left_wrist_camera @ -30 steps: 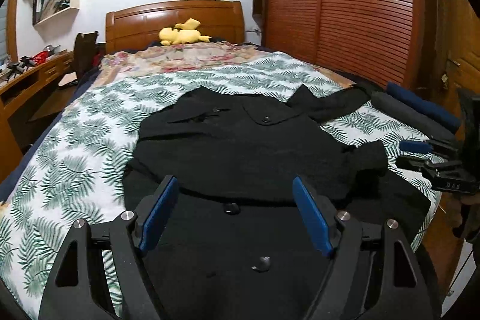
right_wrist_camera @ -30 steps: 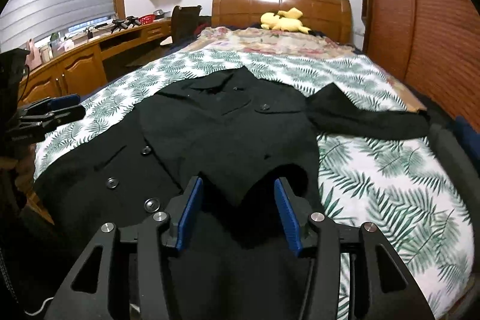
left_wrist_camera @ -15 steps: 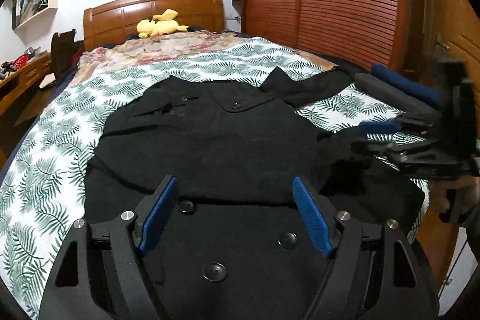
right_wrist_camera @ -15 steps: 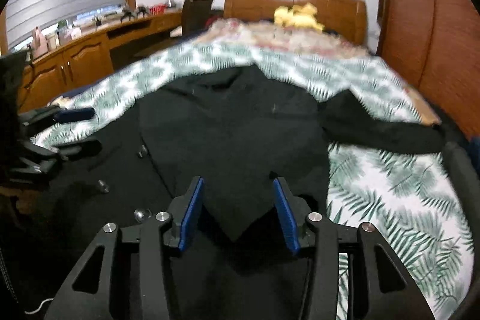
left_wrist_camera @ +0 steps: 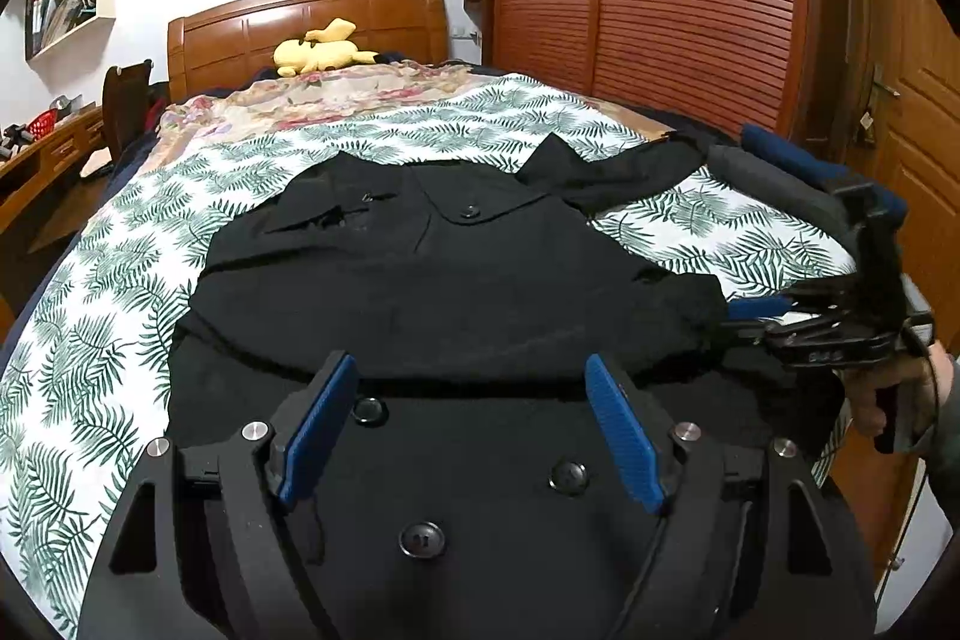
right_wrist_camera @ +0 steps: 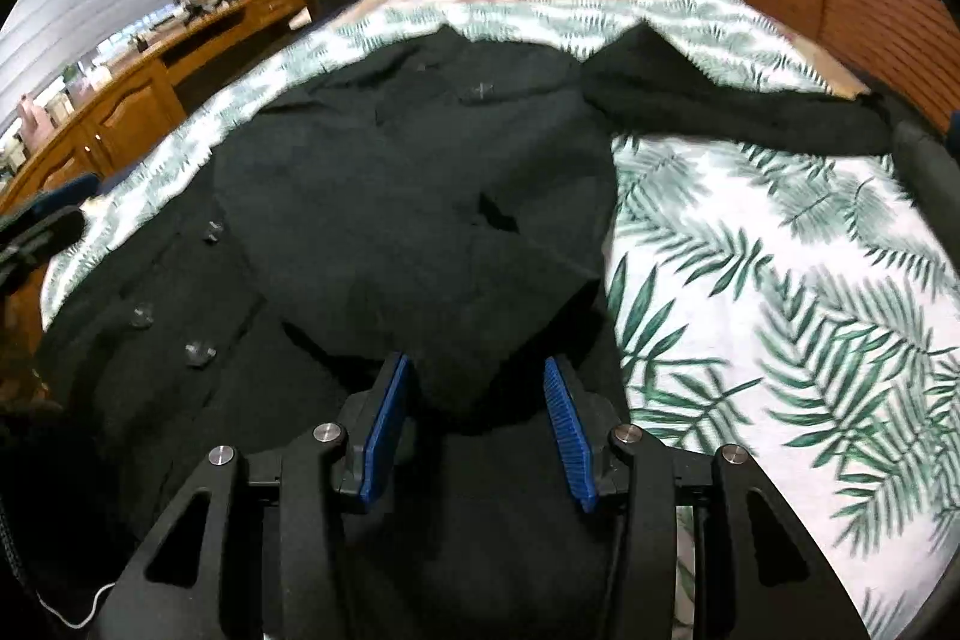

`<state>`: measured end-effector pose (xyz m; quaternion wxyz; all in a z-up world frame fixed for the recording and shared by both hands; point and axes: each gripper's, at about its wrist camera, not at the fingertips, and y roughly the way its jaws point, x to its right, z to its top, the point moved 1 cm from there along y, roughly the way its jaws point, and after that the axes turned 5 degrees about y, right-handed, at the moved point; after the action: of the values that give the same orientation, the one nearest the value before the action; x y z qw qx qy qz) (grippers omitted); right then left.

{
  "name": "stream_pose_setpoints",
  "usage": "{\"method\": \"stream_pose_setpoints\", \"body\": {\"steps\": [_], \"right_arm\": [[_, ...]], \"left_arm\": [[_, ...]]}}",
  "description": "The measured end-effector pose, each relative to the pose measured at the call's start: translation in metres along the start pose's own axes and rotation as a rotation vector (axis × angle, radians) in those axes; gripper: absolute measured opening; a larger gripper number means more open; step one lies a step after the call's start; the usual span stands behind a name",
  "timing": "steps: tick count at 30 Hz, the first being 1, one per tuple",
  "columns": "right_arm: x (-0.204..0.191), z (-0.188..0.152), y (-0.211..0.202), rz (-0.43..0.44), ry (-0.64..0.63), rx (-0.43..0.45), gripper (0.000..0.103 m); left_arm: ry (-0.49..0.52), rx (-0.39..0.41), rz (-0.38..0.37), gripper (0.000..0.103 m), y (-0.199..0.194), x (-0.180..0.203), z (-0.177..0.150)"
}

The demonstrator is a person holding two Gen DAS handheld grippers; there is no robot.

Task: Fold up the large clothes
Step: 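Move the right gripper to the other outstretched sleeve and grasp its cuff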

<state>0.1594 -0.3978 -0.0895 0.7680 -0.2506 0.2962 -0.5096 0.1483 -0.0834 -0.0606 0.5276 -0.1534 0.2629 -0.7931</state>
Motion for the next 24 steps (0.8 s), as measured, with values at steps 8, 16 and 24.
{"method": "stream_pose_setpoints", "body": {"steps": [8, 16, 24], "right_arm": [[0.040, 0.028, -0.040, -0.036, 0.007, 0.153, 0.059], [0.110, 0.080, 0.009, -0.145, 0.057, 0.168, 0.062], [0.187, 0.124, 0.086, -0.235, 0.217, 0.101, 0.062]], "left_arm": [[-0.002, 0.002, -0.006, 0.079, 0.012, 0.009, 0.006], [-0.022, -0.017, -0.007, 0.079, 0.030, 0.015, 0.008], [-0.027, -0.026, -0.011, 0.079, 0.036, 0.019, 0.008]]}}
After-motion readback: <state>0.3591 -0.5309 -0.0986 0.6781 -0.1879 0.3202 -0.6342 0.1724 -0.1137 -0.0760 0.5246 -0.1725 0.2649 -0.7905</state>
